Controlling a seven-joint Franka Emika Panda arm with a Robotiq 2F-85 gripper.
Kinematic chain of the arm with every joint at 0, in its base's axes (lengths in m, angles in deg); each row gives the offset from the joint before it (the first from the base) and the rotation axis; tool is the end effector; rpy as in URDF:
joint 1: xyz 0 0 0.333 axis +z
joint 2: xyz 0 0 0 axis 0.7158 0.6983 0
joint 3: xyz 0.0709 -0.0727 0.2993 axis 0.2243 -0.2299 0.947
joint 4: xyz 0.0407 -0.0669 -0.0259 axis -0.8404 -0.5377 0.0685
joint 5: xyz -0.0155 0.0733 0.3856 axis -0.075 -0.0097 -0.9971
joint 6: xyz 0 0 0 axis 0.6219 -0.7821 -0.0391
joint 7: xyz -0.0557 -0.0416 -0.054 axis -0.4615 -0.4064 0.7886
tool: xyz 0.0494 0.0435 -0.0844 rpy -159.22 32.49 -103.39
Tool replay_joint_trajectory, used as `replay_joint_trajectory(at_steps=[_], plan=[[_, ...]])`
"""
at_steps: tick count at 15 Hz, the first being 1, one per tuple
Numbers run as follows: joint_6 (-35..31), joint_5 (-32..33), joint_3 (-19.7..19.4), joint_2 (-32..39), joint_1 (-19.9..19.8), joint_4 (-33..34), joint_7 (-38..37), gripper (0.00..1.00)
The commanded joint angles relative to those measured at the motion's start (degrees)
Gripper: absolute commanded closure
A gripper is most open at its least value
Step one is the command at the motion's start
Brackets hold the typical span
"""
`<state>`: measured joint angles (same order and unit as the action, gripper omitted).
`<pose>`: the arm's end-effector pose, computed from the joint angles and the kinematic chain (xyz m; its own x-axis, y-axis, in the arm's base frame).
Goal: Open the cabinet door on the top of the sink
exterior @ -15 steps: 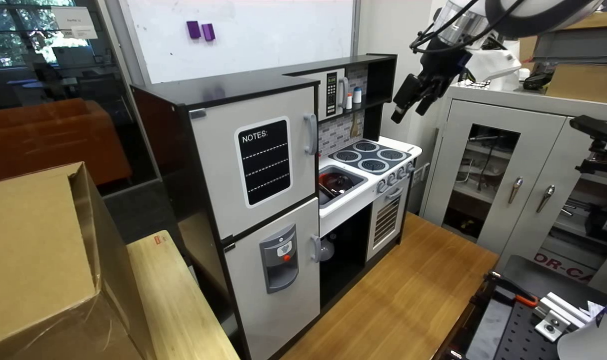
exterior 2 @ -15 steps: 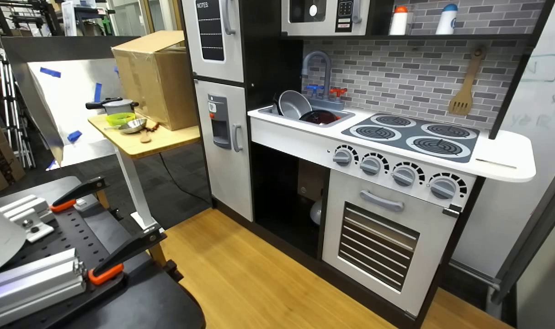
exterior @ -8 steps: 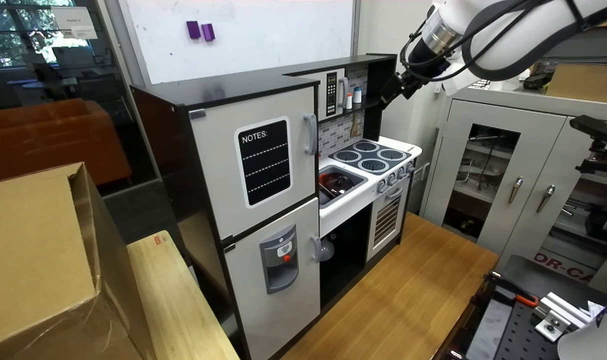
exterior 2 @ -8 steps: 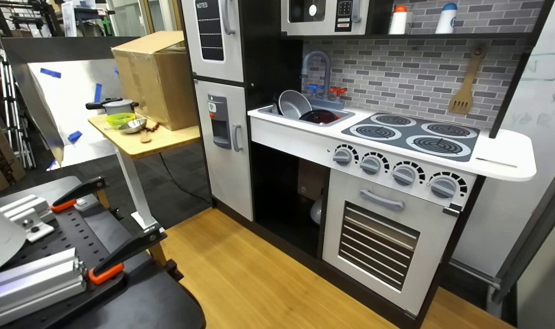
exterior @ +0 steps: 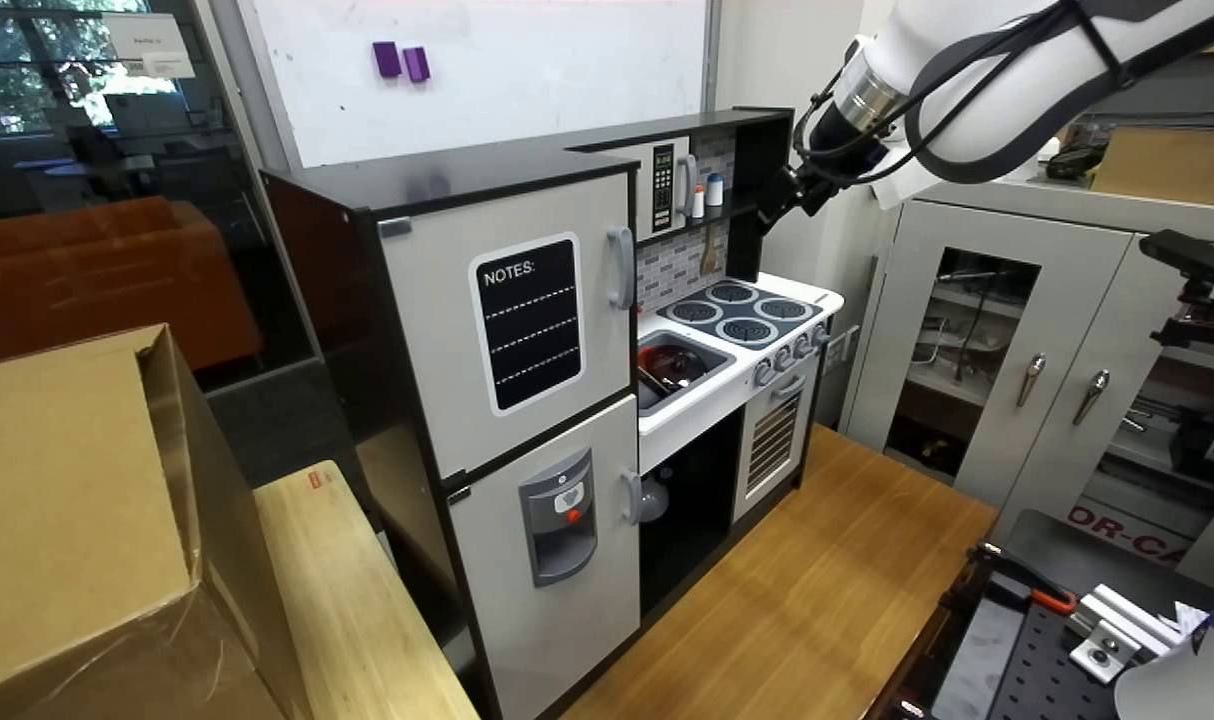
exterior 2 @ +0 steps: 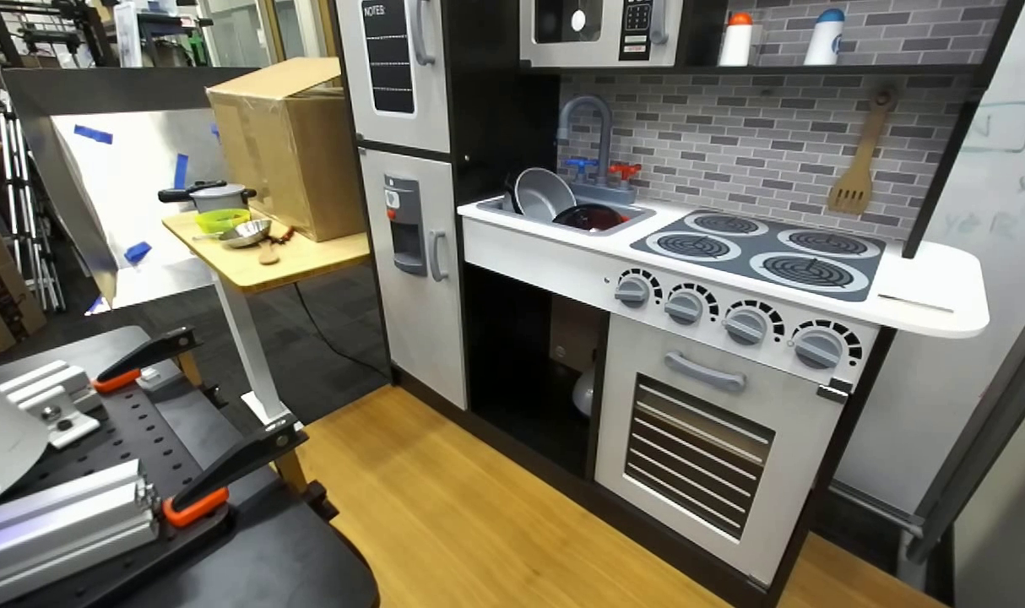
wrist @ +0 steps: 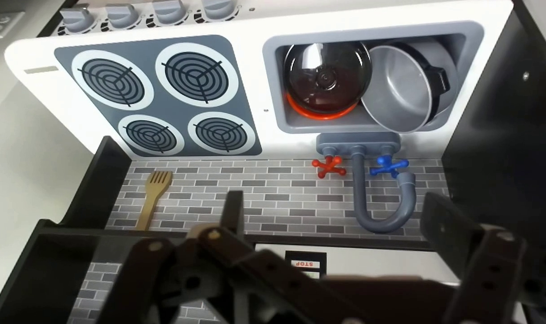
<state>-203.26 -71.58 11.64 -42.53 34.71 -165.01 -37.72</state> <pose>0.4375 -0.0797 0.4709 0.8015 -0.0463 0.5962 -0.1467 -0.9817 0.1211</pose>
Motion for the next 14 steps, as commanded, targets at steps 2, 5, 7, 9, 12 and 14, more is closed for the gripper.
replay_joint_trajectory(at_steps=[2, 5, 7, 9, 12, 14], plan=[[0.1, -0.4, 0.2, 0.0, -0.2, 0.0, 0.4, 0.00], [1.8, -1.1, 0.3, -0.2, 0.0, 0.1, -0.4, 0.00], [0.4, -1.3, 0.6, 0.0, -0.3, -0.1, -1.8, 0.00], [-1.6, -0.1, 3.9, 6.2, -1.3, 5.5, -6.2, 0.00], [-4.0, 3.0, 7.1, 11.7, -2.6, 11.7, -11.9, 0.00], [-6.2, 7.4, 8.1, 15.3, -4.3, 15.6, -15.0, 0.00]])
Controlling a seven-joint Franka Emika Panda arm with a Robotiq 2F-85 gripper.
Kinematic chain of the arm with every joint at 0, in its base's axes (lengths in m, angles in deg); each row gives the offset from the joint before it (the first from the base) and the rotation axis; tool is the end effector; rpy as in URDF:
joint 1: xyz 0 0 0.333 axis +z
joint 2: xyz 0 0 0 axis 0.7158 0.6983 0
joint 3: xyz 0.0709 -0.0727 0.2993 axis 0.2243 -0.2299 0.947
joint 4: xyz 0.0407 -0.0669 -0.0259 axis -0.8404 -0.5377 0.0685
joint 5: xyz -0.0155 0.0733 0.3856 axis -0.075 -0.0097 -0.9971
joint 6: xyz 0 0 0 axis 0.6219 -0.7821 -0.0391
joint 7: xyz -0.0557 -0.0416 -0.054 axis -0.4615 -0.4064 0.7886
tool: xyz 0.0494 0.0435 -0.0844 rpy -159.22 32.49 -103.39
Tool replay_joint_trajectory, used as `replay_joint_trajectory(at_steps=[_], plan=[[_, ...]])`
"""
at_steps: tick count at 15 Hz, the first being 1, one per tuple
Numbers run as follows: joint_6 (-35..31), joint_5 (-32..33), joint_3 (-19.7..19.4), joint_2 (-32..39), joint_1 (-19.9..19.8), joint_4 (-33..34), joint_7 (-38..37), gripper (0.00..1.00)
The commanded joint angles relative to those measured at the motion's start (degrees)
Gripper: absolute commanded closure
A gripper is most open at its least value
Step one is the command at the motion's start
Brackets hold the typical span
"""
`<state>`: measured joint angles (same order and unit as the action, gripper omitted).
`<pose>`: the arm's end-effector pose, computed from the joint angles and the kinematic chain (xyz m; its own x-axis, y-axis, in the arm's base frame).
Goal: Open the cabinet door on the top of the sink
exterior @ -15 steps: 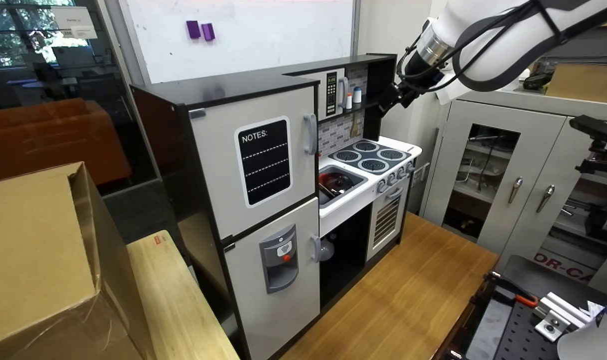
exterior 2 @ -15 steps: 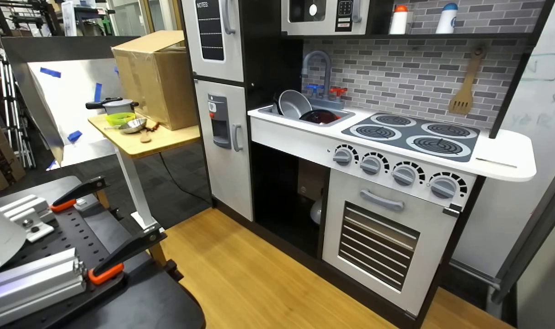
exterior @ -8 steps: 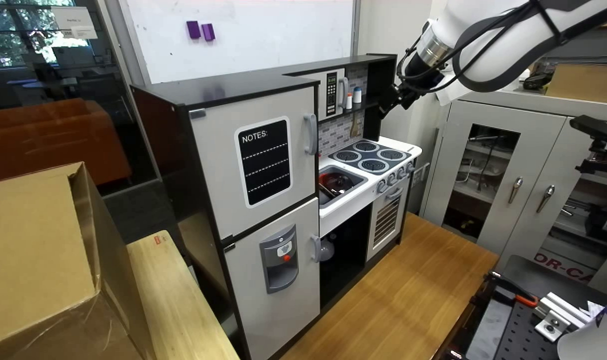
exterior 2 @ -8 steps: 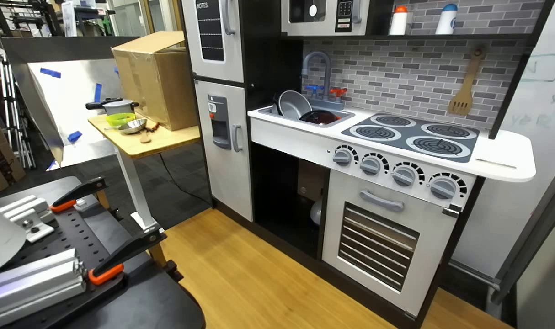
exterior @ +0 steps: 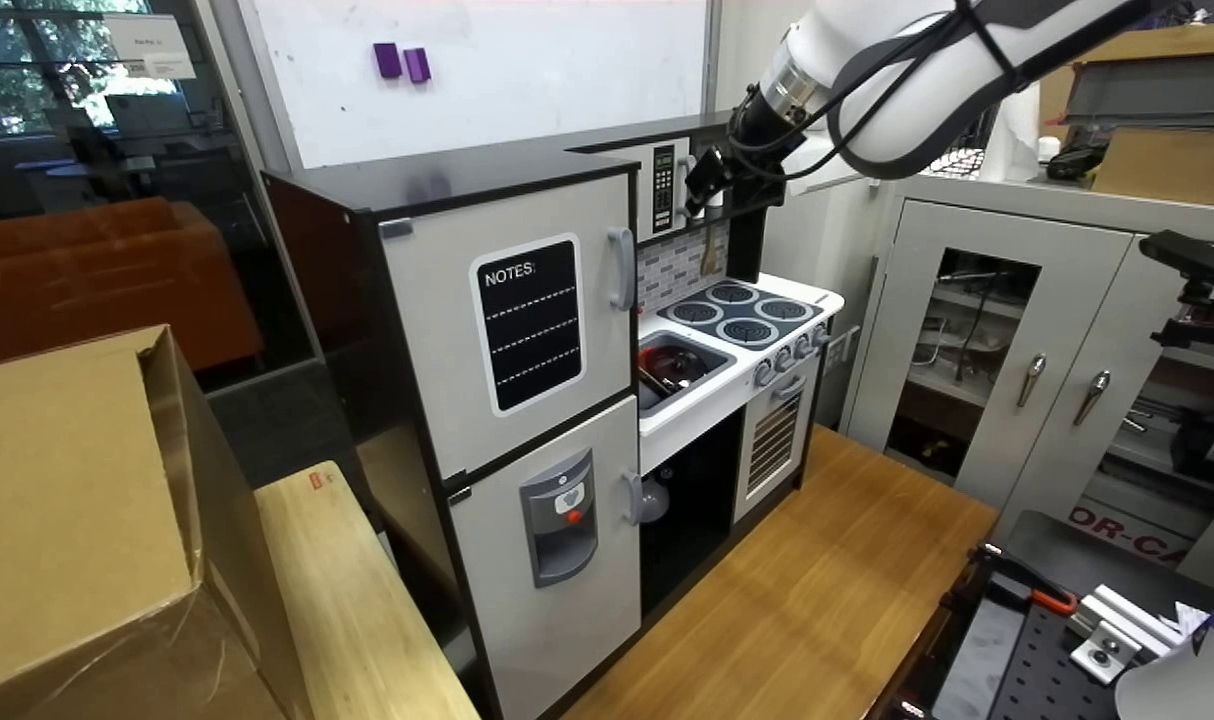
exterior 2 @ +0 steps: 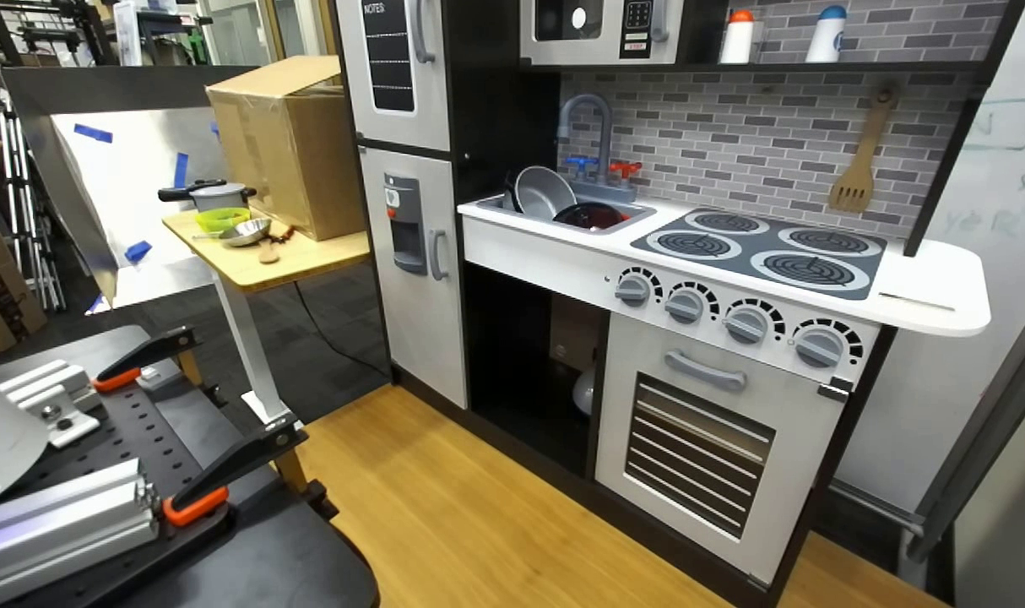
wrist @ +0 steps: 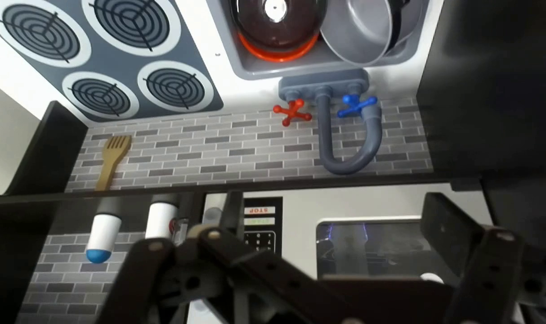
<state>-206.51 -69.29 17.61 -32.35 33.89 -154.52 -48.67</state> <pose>0.5034 -0.0410 0.4840 0.7473 -0.1027 0.6565 -0.1810 -0.9821 0.0524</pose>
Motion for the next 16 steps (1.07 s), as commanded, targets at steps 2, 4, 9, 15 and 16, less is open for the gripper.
replay_joint_trajectory(at_steps=[2, 4, 9, 15, 16], plan=[[-3.9, 10.8, 1.9, 7.8, -5.6, 8.2, -7.6, 0.00], [-3.5, 15.8, 1.1, 9.3, -7.2, 10.8, -11.0, 0.00], [-2.6, 24.0, 0.8, 11.0, -9.0, 14.7, -18.6, 0.00], [-0.7, 23.4, 0.9, 11.6, -7.6, 14.7, -20.7, 0.00], [-0.4, 23.4, 0.9, 11.8, -7.5, 14.7, -20.7, 0.00]])
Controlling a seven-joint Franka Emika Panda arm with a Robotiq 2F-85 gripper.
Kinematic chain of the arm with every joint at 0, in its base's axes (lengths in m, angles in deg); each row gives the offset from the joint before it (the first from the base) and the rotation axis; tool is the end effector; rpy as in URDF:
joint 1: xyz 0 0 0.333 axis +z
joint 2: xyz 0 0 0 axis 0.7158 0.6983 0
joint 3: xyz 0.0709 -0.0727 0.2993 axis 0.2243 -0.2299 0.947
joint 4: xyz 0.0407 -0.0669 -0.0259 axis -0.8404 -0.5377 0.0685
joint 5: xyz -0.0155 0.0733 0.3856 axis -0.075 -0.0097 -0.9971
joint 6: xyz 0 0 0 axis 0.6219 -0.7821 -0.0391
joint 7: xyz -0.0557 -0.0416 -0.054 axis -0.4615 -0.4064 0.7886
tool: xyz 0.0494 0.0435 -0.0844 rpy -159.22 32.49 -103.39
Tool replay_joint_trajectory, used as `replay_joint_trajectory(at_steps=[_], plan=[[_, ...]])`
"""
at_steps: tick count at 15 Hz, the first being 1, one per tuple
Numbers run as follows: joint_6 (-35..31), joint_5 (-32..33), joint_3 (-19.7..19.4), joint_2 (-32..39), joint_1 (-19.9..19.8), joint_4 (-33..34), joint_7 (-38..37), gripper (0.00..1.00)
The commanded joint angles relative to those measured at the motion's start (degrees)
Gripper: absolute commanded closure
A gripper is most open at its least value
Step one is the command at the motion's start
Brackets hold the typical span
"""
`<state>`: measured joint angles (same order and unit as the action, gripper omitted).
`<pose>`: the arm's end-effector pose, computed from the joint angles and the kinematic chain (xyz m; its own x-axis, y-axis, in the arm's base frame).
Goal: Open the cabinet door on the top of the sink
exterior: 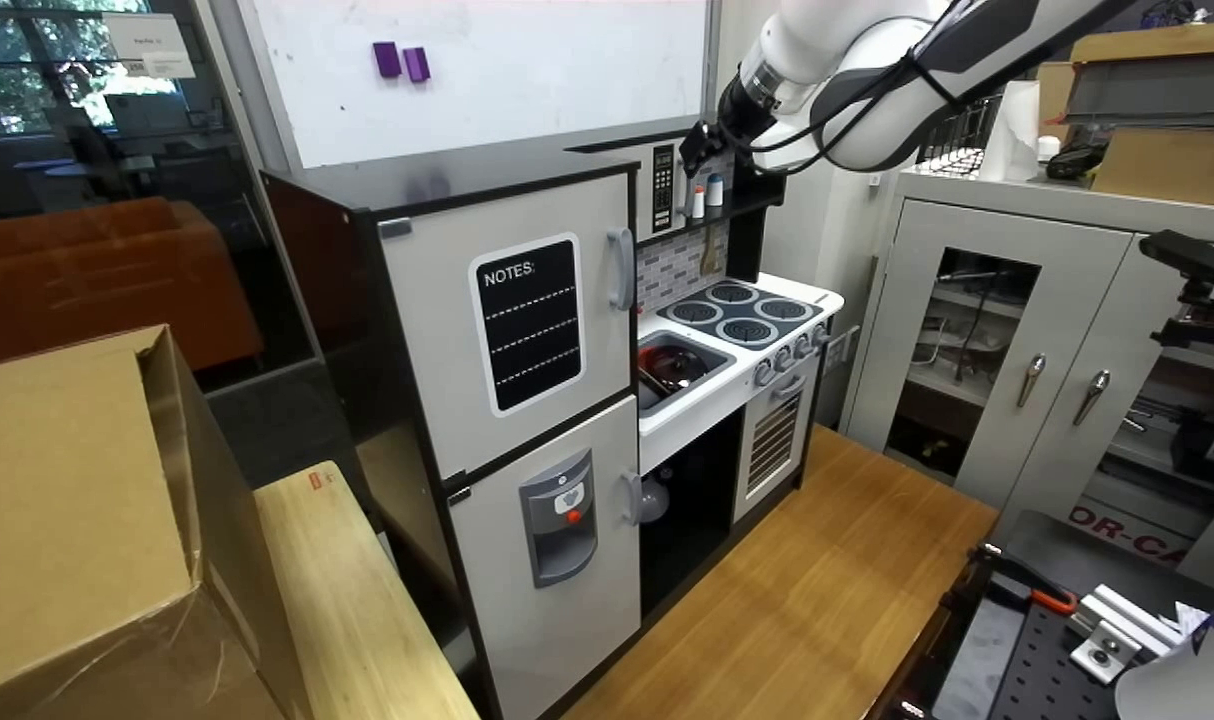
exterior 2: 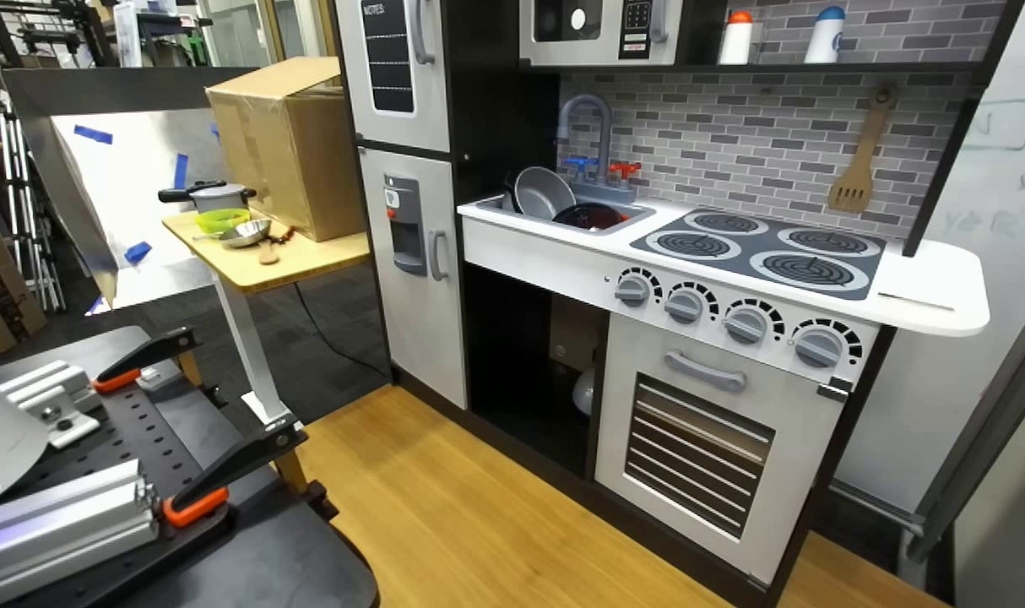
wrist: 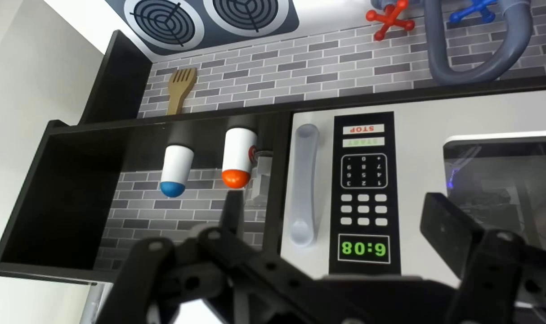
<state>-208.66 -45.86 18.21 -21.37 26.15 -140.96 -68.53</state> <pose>0.5618 -0.0966 0.4956 0.6616 -0.1279 0.7389 -0.3148 -0.9417 0.1188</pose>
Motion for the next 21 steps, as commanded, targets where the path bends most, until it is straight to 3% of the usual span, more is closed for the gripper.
replay_joint_trajectory(at_steps=[1, 21], plan=[[2.1, 0.2, 0.3, 0.9, 0.3, 1.2, -1.1, 0.00], [2.7, -0.6, 0.0, 0.4, 1.1, -0.1, -0.8, 0.00]])
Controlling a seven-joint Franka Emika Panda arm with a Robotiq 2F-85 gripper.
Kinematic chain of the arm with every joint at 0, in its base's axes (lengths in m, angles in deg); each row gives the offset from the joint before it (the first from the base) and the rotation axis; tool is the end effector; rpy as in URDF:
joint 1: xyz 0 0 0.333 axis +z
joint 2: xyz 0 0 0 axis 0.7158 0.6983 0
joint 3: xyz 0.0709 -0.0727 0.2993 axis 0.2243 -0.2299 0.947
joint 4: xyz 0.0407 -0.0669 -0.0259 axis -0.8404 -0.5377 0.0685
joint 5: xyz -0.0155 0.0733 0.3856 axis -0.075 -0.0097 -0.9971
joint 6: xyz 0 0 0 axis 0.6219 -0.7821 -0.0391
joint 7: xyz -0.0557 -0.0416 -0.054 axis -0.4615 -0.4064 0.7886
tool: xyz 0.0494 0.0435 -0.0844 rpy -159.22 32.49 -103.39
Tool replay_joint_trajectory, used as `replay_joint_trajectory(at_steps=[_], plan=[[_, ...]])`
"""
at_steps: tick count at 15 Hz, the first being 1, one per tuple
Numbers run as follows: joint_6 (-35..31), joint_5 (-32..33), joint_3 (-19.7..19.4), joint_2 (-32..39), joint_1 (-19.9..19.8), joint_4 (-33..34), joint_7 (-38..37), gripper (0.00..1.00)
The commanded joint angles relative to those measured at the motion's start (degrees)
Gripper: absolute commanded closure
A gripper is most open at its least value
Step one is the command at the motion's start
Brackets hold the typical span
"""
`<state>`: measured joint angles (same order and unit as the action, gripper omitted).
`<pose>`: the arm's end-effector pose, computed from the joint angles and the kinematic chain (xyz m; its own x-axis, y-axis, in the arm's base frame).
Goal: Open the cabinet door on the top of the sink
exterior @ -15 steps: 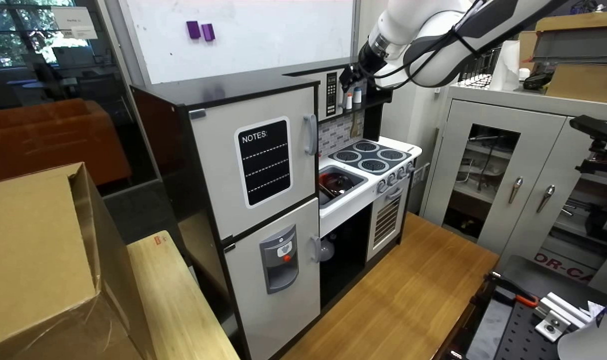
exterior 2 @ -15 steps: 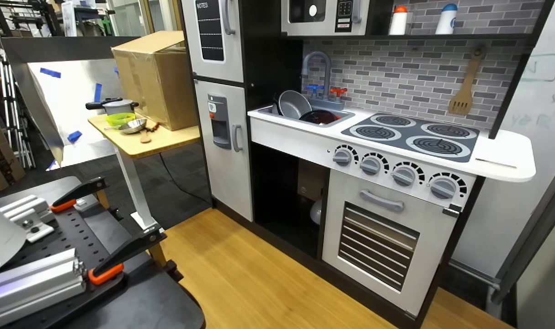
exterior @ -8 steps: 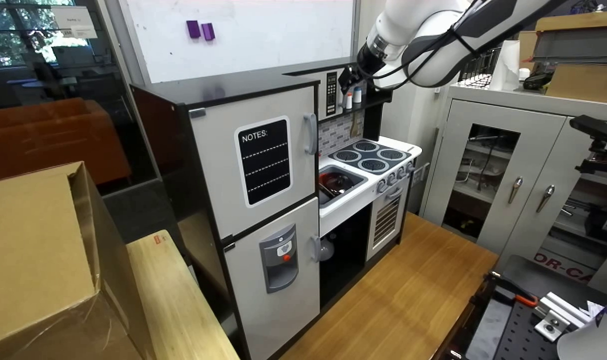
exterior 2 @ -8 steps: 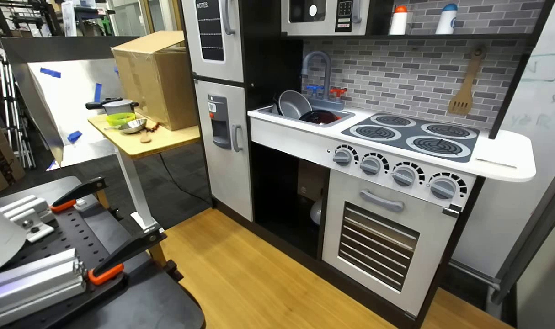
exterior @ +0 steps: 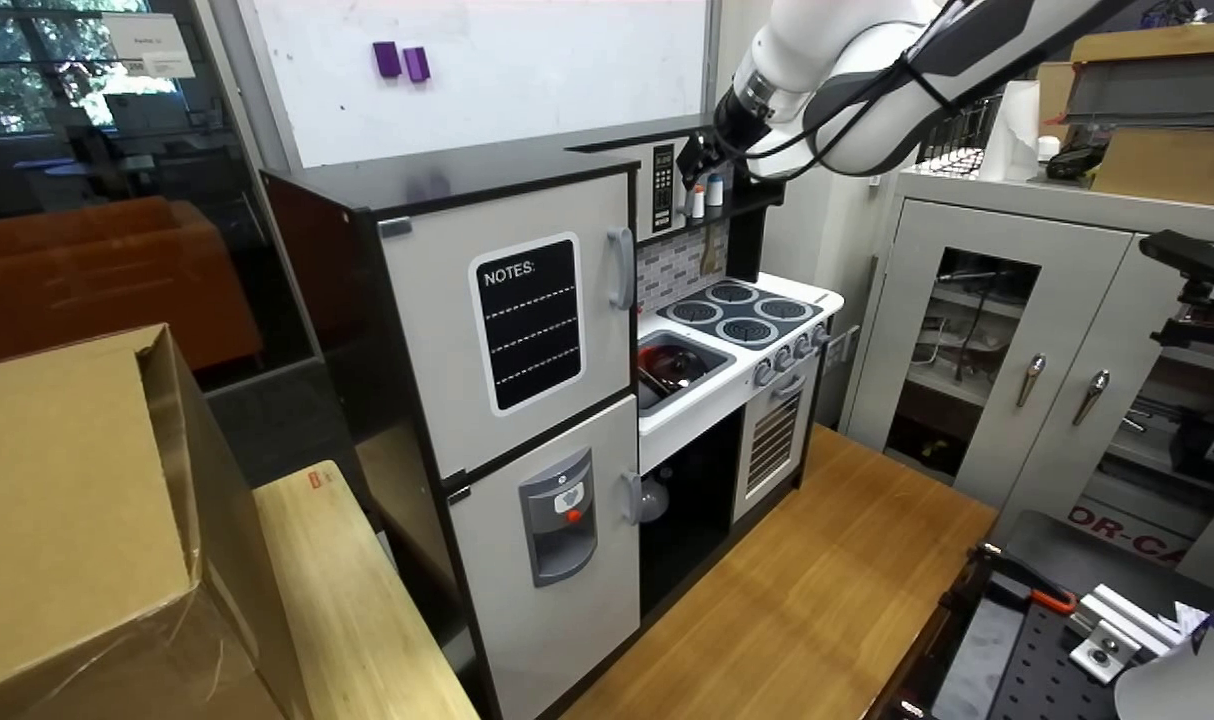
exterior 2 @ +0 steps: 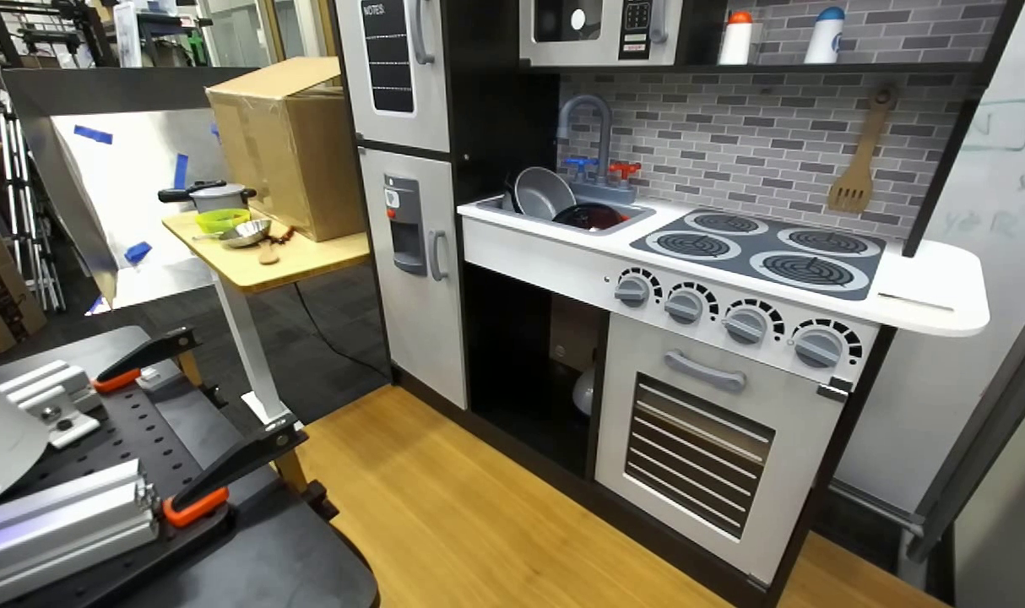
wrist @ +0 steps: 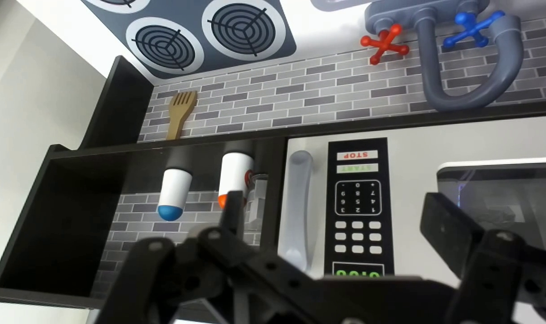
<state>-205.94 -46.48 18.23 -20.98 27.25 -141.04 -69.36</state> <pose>0.5636 -0.0900 0.4859 0.6884 -0.1525 0.7091 -0.3295 -0.9367 0.1185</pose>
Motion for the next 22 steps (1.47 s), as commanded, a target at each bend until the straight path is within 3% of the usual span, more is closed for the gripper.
replay_joint_trajectory(at_steps=[1, 13, 22], plan=[[0.0, 0.0, 0.0, 0.0, 0.0, 0.0, 0.0, 0.00], [0.1, 0.0, 0.1, 0.1, 0.1, 0.2, 0.3, 0.00], [-6.3, -2.8, -2.0, -1.4, -0.1, -0.8, 8.1, 0.00]])
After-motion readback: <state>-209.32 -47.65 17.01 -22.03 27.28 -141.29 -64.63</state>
